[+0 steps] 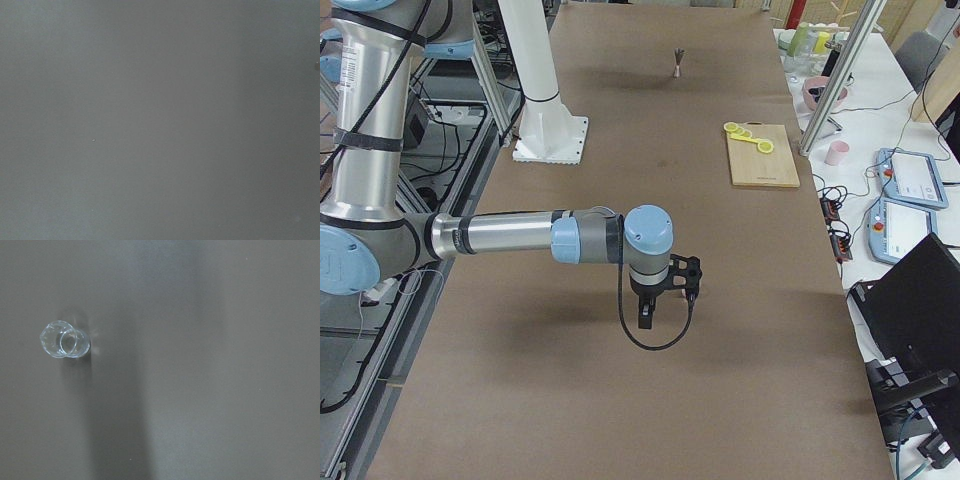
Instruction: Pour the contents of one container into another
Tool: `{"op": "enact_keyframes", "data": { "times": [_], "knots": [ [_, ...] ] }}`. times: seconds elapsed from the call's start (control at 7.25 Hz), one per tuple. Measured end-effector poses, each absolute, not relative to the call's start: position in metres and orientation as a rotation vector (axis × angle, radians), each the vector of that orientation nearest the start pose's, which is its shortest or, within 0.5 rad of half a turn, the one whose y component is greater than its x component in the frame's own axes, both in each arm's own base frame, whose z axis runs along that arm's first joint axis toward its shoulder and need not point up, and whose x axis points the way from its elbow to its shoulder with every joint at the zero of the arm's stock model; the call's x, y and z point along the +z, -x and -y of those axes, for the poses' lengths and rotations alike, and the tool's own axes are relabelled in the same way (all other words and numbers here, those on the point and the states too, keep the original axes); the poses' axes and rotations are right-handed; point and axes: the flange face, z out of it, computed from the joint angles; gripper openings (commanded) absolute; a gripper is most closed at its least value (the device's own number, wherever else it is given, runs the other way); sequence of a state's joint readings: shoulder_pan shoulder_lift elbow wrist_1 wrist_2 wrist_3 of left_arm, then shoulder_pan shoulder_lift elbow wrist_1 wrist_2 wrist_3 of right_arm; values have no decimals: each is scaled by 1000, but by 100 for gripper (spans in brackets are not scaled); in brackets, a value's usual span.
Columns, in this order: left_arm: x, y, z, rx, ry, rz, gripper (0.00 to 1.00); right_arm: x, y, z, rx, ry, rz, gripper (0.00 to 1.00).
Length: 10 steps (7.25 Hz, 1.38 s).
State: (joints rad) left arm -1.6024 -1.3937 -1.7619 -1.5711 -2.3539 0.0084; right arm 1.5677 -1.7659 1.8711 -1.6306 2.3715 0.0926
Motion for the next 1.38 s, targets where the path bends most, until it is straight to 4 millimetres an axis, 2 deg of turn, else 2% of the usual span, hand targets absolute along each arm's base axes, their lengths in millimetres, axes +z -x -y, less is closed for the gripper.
{"op": "enact_keyframes", "data": {
  "times": [1.38],
  "knots": [
    [639, 76, 422, -7, -52, -783, 99, 605, -61, 410, 67, -1, 801, 100]
  ]
}}
